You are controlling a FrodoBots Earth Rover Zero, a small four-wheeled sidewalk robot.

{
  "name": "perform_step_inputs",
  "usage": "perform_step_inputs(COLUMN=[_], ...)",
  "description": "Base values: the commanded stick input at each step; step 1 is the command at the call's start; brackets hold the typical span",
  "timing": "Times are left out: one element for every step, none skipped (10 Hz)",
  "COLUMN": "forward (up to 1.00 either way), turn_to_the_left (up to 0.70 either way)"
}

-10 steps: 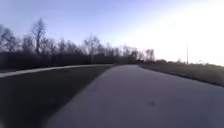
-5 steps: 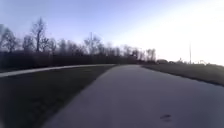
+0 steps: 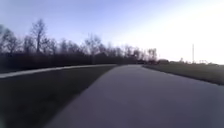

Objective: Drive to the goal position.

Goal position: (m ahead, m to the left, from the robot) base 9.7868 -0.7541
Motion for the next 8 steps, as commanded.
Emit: perform_step_inputs(forward=[0.87, 0.86, 0.86, 0.8, 0.8, 0.79, 0.38, 0.0], turn_to_the_left=[0.01, 0.01, 0.01, 0.01, 0.01, 0.01, 0.0, 0.0])
